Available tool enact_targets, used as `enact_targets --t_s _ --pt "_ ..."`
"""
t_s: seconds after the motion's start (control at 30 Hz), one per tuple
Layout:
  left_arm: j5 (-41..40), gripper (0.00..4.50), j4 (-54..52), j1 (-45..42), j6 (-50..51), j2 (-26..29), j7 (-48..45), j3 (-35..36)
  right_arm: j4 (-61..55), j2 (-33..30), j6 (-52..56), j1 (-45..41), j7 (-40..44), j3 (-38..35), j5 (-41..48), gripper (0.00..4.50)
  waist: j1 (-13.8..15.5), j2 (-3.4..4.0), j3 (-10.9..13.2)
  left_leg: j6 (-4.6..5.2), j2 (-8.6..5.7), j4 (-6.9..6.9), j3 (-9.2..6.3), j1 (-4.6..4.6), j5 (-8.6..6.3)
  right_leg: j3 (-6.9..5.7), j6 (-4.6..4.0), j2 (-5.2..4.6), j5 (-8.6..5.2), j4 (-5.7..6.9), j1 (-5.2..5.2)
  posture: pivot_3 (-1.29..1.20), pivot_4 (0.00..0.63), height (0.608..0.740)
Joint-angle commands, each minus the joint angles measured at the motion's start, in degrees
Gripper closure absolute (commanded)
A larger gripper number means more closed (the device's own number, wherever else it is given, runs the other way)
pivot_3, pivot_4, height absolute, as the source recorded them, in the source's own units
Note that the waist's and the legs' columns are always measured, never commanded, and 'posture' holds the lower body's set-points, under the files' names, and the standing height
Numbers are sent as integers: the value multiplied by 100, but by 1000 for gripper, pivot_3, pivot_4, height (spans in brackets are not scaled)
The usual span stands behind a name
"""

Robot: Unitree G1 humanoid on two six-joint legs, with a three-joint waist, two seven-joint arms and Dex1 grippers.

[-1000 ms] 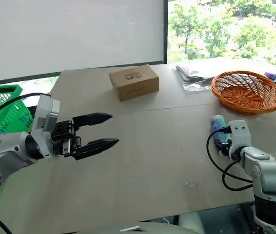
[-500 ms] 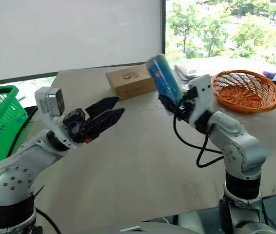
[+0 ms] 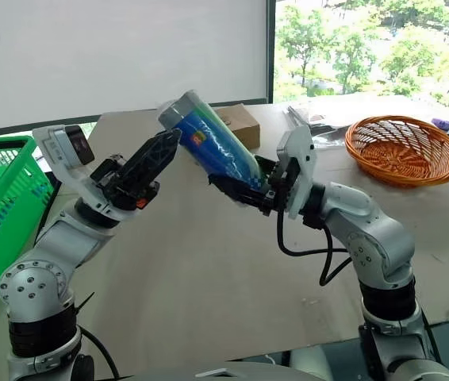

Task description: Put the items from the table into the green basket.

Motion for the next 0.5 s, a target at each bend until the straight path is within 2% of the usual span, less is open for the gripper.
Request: enact_targets --t_s 0.03,0.07,0.13,0.17,0.23,0.37,0.5 --pt "-19 157 -125 -73 -103 -46 -76 -122 -155 -23 -257 -141 110 41 189 1406 5 0 0 0 1 0 0 0 0 0 0 0 0 0 0 189 0 740" --pt "-8 157 -99 -104 -108 -55 -73 -151 -139 -29 -274 -146 115 52 202 1262 8 0 0 0 1 0 -1 0 0 0 0 0 0 0 0 181 0 740" --pt "-19 157 -33 -153 -103 -57 -74 -198 -122 -47 -287 -150 110 66 235 268 6 0 0 0 1 0 -1 -1 0 2 0 0 0 0 0 181 0 740" --pt "-31 157 -6 -164 -92 -54 -80 -213 -123 -59 -286 -147 106 73 252 43 7 0 0 0 1 0 -1 -1 0 2 0 0 0 0 0 181 0 740" --pt "-22 157 40 -173 -66 -45 -85 -240 -134 -85 -288 -134 93 89 289 43 9 0 0 0 2 0 -1 -1 0 1 0 -1 0 0 0 181 0 740" --pt "-8 1376 126 -195 -39 -34 -141 -255 -109 -157 -237 -145 43 111 334 0 8 0 0 0 1 0 0 0 0 0 1 -1 -1 0 0 168 0 740" --pt "295 3446 162 -90 67 117 -239 -386 -69 -202 -262 -89 -119 99 249 0 5 0 0 0 1 0 0 0 0 1 0 0 -1 0 0 168 0 740"
